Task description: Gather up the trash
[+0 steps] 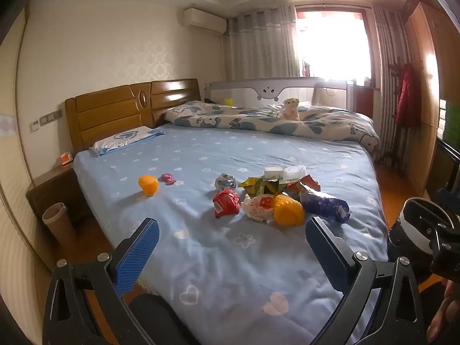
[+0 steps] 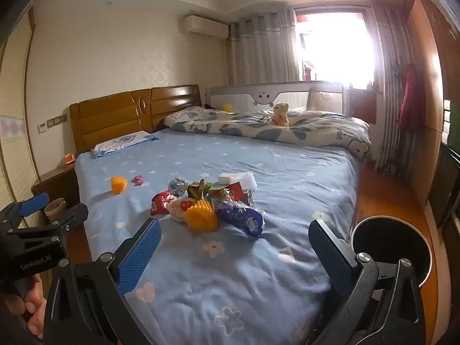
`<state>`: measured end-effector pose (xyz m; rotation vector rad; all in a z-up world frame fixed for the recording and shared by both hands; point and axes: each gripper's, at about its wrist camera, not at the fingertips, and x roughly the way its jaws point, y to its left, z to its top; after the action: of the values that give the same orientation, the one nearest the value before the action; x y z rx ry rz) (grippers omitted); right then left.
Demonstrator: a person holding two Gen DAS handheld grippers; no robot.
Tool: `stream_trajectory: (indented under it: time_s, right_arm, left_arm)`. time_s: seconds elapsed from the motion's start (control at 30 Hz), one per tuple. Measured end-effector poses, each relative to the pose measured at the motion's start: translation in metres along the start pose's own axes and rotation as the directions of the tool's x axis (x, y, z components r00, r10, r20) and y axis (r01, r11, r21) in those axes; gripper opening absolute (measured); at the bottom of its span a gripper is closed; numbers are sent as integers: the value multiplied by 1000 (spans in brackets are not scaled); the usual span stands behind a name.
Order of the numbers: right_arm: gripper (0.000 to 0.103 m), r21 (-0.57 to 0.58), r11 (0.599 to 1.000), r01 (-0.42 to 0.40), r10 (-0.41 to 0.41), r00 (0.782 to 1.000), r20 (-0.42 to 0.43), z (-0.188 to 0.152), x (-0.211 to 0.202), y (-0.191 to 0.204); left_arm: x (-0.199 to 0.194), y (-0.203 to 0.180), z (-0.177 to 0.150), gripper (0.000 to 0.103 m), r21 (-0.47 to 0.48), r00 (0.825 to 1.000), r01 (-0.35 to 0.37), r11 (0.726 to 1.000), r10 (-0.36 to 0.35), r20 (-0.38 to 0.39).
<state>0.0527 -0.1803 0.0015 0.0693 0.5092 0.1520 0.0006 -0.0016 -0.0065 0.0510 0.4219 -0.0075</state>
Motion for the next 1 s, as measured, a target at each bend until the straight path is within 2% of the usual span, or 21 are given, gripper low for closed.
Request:
stream_trajectory:
  time_s: [1.0]
  right_arm:
    - [103, 13, 1000, -8, 9, 999, -31, -3, 7, 0]
  left_arm:
    - [8, 4, -5, 103, -1, 1000, 4, 1000, -4, -15]
